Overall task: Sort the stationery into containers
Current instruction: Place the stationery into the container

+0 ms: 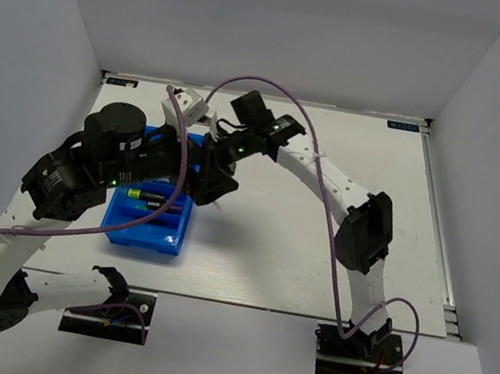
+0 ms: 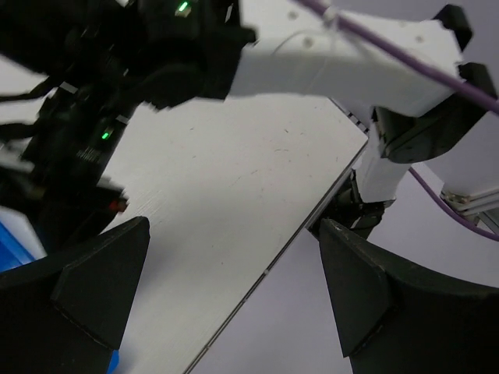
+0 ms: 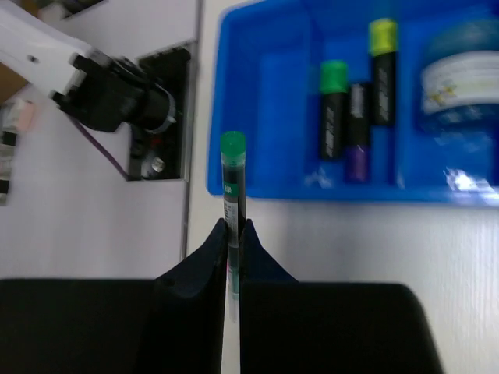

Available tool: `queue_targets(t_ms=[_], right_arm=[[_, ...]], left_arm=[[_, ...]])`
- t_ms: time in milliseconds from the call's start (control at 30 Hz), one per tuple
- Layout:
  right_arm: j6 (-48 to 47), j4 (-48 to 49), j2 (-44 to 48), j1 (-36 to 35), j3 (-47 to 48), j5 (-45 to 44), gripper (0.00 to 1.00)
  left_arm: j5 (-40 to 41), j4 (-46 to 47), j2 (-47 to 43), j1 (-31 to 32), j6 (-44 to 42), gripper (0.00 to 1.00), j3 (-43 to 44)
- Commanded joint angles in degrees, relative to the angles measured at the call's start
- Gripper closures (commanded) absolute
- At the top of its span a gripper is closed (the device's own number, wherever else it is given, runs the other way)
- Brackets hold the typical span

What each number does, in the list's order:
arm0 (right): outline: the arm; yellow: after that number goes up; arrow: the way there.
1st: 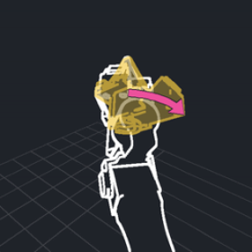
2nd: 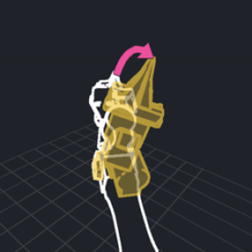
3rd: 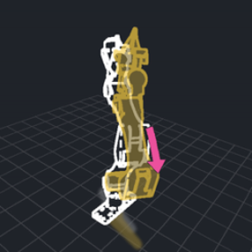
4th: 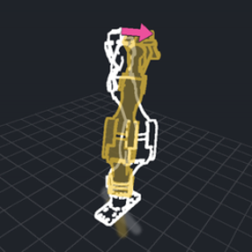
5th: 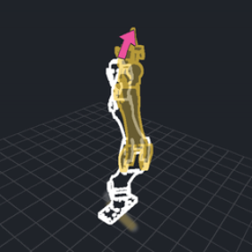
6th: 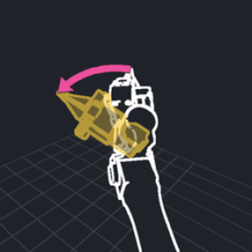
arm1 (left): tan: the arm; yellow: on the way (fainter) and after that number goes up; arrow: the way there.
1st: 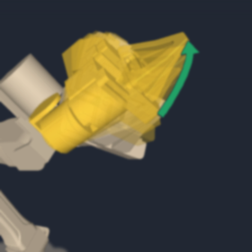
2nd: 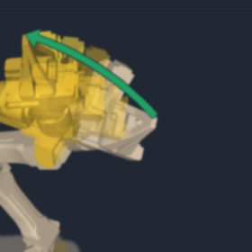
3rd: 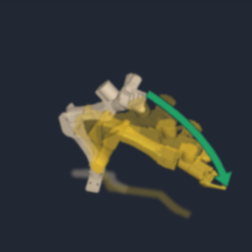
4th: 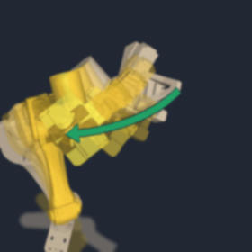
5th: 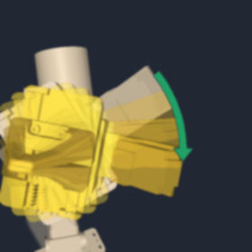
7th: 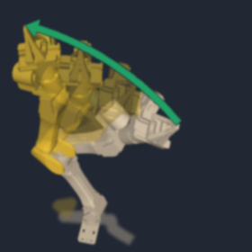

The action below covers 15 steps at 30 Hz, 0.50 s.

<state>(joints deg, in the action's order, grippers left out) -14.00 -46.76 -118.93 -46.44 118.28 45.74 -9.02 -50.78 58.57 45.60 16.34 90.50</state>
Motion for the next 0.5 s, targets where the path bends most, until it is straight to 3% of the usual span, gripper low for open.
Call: queue_targets(t_ms=[0,67,100,167,200,267,467], right_arm=[[14.95,20.08,-1.91,-1.99,-1.72,12.35,1.0],[21.88,35.99,-2.44,-2.69,-6.02,14.46,1.0],[31.05,48.92,-3.05,-3.13,-5.87,15.86,1.0],[36.21,55.08,-6.91,-4.1,-3.78,16.23,1.0],[41.72,63.81,-7.79,-4.54,-3.5,16.75,1.0],[43.96,66.1,-13.23,-6.03,-1.14,16.06,1.0],[34.33,59.71,-17.03,-7.97,0.64,14.74,1.0]], left_arm=[[-4.25,0.69,0.49,0.36,-0.52,0.0,2.4],[-5.57,1.48,0.67,0.27,-0.52,0.0,2.66],[-5.83,1.65,0.59,0.36,-0.43,0.0,2.67],[-6.71,2.18,0.76,0.28,-0.26,0.0,2.4],[-6.89,2.44,0.67,0.27,-0.34,0.0,2.14],[-7.85,3.06,0.59,0.28,0.18,0.0,1.18],[-7.95,4.11,-0.47,0.28,0.36,0.0,-1.02]])
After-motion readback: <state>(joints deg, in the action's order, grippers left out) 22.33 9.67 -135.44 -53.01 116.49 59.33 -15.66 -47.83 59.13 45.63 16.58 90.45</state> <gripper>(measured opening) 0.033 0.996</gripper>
